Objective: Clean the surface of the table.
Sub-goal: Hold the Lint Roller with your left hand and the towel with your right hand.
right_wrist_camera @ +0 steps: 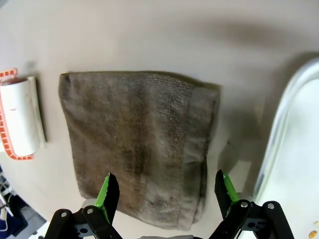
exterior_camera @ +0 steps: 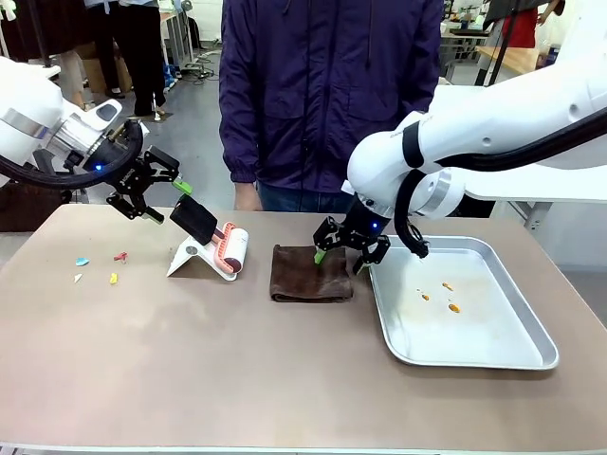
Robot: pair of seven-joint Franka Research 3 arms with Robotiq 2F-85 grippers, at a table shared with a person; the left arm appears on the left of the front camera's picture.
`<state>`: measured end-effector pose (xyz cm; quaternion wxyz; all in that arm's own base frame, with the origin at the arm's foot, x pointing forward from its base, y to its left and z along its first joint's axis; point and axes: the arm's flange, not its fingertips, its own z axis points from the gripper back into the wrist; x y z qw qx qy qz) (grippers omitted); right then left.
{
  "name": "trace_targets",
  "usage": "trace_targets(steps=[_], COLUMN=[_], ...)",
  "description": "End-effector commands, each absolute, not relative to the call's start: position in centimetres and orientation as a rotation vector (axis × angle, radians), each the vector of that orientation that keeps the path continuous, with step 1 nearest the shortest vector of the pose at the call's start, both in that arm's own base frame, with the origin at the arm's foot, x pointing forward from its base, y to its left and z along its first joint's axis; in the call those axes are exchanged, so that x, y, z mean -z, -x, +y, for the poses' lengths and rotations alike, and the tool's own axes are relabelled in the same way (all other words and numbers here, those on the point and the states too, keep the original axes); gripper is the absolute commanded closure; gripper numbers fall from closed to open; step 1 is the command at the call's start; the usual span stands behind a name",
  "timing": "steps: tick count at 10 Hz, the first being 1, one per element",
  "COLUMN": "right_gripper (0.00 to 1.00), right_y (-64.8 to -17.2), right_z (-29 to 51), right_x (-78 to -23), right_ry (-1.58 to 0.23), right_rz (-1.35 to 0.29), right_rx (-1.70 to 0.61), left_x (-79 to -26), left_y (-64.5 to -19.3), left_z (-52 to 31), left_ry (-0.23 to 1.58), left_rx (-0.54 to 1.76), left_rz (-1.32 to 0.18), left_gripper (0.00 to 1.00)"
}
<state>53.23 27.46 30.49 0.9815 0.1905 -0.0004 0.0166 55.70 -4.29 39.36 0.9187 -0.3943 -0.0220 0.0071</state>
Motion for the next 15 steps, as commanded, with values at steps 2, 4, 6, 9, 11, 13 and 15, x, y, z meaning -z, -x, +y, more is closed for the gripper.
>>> trace_targets(steps=[2, 4, 6, 9, 11, 13, 15], right_gripper=[0.0, 0.0, 0.0, 0.0, 0.07, 0.67, 1.0], right_y=[-53.82, -53.75, -53.63, -53.6, -53.69, -53.72, -53.72], right_z=[28.96, 29.08, 29.18, 29.35, 29.31, 29.2, 29.16], right_x=[-29.96, -29.89, -29.71, -29.52, -29.47, -29.43, -29.41], right_ry=[-0.329, -0.352, -0.349, -0.358, -0.371, -0.385, -0.402], right_rz=[-0.009, 0.008, 0.019, 0.028, 0.032, 0.034, 0.035], right_rx=[-0.034, -0.043, -0.05, -0.054, -0.05, -0.047, -0.047], left_x=[-39.26, -39.15, -38.98, -38.93, -38.89, -38.78, -38.7], left_y=[-56.06, -56.1, -56.25, -56.37, -56.48, -56.61, -56.75], left_z=[-4.34, -4.46, -4.59, -4.74, -4.97, -5.15, -5.26], left_ry=[0.831, 0.835, 0.842, 0.846, 0.853, 0.86, 0.859], left_rx=[0.001, 0.0, 0.008, 0.016, 0.021, 0.027, 0.036], left_rz=[-0.076, -0.082, -0.083, -0.081, -0.074, -0.08, -0.079], left_gripper=[0.0, 0.0, 0.0, 0.0, 0.59, 1.0, 1.0])
